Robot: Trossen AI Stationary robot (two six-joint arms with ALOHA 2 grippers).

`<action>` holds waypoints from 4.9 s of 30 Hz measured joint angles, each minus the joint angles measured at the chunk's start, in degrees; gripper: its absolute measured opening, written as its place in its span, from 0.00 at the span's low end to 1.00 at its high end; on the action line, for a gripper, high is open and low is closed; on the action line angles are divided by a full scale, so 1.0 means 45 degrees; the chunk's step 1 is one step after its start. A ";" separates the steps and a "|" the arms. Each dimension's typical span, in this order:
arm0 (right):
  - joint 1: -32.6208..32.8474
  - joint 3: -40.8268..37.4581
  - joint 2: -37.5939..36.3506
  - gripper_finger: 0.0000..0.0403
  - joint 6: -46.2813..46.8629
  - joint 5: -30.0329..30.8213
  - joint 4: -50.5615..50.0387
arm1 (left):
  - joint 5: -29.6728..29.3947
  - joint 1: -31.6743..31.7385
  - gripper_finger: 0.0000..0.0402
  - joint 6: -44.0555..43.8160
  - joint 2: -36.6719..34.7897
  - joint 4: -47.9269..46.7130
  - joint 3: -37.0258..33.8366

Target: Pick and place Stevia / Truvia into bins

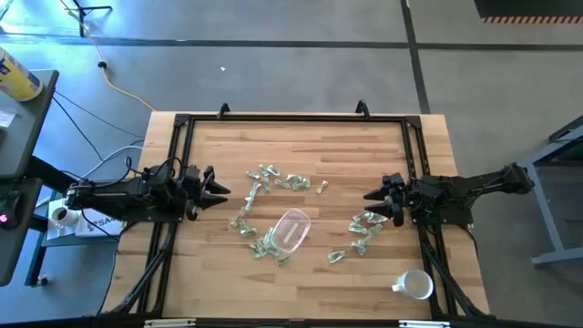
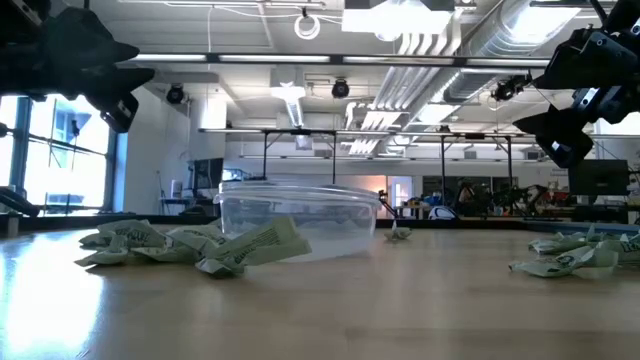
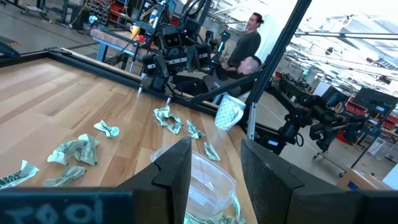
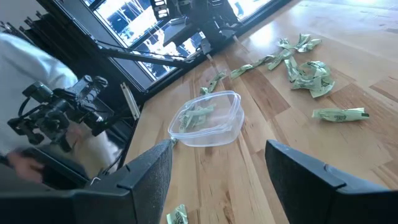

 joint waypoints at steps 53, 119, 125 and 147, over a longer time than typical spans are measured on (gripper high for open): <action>0.0001 0.0000 0.0116 0.62 0.4474 0.8795 0.5706 | -0.7875 0.0002 0.43 -1.1975 0.3547 0.3145 0.0352; -0.5211 1.4597 2.2470 0.08 -1.1963 -0.0857 -0.7861 | -0.2744 0.1258 0.43 -0.9697 0.6445 0.1428 0.0362; -0.4981 1.5653 2.2451 0.06 -0.9097 -0.2140 -0.9205 | -0.2751 0.1258 0.43 -0.9691 0.6449 0.1428 0.0362; -0.1615 1.8744 2.3841 0.12 -0.5520 -0.6400 -0.7475 | -0.2134 0.1258 0.43 -0.8886 0.6448 0.0806 0.0362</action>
